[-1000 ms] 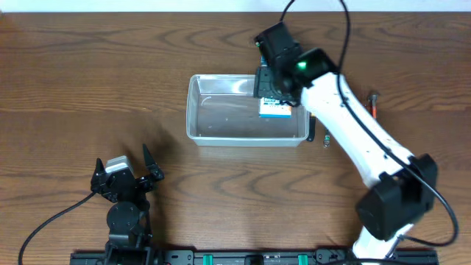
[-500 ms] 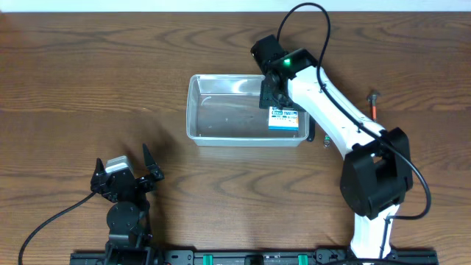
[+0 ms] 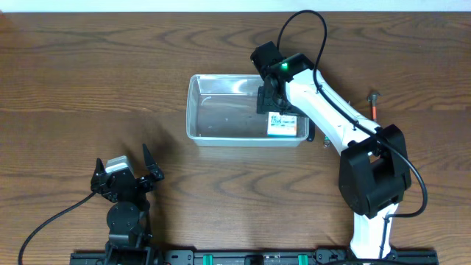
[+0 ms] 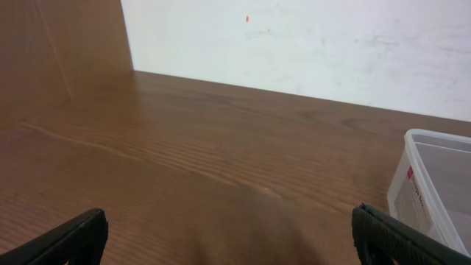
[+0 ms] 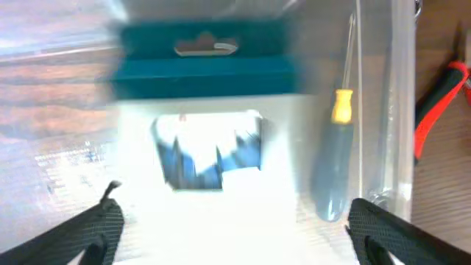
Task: Pack container
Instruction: 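Lower the box upright into the container and open the right gripper, then move the right gripper to the claw hammer and grasp its handle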
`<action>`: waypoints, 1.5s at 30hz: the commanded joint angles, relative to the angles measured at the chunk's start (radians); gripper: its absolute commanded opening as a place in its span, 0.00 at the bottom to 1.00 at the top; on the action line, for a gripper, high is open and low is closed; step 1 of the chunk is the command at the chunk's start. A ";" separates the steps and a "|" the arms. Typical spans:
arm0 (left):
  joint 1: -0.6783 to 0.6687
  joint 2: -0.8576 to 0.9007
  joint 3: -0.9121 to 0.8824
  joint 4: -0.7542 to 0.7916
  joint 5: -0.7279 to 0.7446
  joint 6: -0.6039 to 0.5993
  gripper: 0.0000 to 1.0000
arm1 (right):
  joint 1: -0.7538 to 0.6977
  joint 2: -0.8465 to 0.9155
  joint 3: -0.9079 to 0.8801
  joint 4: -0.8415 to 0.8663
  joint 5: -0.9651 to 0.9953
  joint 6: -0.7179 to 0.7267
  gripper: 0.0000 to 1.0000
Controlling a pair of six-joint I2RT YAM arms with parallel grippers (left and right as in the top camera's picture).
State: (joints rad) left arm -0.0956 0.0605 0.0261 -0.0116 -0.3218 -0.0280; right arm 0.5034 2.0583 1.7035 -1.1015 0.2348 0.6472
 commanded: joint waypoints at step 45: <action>-0.003 -0.004 -0.022 -0.029 -0.020 0.002 0.98 | -0.714 0.061 -0.210 0.244 -0.213 -0.643 0.65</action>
State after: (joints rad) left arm -0.0956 0.0605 0.0261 -0.0113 -0.3218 -0.0280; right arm -0.2111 2.1014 1.4891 -0.8642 0.0299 -0.0216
